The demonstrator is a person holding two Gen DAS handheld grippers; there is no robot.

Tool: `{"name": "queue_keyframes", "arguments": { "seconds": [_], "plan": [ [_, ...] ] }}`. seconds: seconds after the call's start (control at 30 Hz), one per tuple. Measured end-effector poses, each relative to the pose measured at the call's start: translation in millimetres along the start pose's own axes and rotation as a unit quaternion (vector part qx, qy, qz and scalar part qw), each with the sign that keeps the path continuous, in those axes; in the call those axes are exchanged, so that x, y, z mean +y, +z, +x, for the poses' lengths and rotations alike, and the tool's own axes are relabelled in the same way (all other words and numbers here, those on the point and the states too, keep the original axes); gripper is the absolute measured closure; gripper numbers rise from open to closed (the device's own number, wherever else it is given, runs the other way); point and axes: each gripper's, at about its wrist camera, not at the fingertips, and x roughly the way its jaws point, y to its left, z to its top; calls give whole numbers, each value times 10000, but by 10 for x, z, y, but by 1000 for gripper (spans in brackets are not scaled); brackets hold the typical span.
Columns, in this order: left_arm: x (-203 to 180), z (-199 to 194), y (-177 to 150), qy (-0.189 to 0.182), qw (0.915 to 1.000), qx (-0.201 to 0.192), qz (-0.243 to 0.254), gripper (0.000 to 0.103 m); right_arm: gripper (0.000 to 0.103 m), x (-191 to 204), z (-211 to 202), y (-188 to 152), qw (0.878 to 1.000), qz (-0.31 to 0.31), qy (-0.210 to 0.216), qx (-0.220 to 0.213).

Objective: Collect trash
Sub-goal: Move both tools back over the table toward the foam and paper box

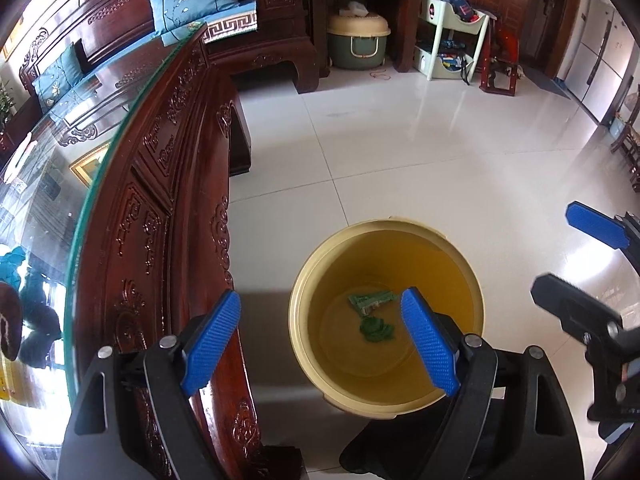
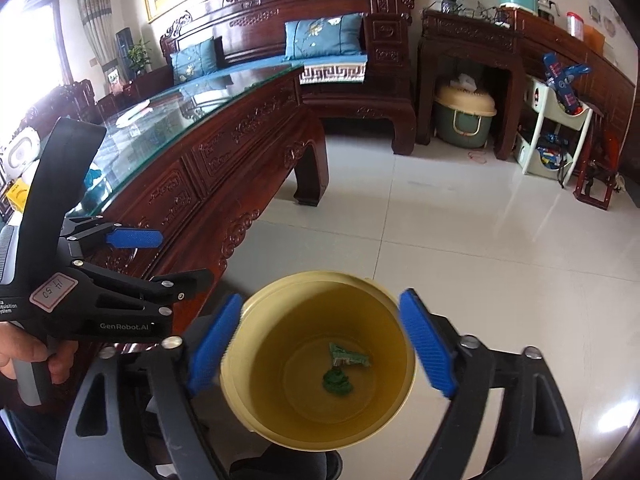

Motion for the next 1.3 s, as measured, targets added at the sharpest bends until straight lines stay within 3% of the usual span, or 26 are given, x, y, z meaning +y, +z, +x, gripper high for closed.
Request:
{"name": "queue_keyframes", "arguments": {
  "seconds": [0.1,0.27,0.53,0.73,0.93,1.1,1.3],
  "plan": [
    [25,-132,-25,-20,9999,-143,-22,21,9,62,-142,8,9996,-47,-133,-233],
    [140,-488,-196,92,9986,-518,-105,11,8,201,-374,73,9983,-113,-252,-512],
    [601,-1342,-734,505,9879,-1374,-518,4,8,916,-770,89,9906,-831,-241,-1062],
    [1120,-1963,-1262,1141,9715,-1814,-1017,4,8,1590,-904,114,9844,-1199,255,-1262],
    [1776,-2428,-1900,1723,9469,-2021,-1813,4,8,2298,-952,99,9743,-1508,1094,-1267],
    [2348,-2673,-2465,1962,9220,-2052,-2633,4,8,3006,-914,47,9530,-2102,1940,-1000],
    [2729,-2786,-2867,2175,9066,-1941,-3049,4,8,3768,-715,-22,9241,-2842,2479,-619]
  ]
}}
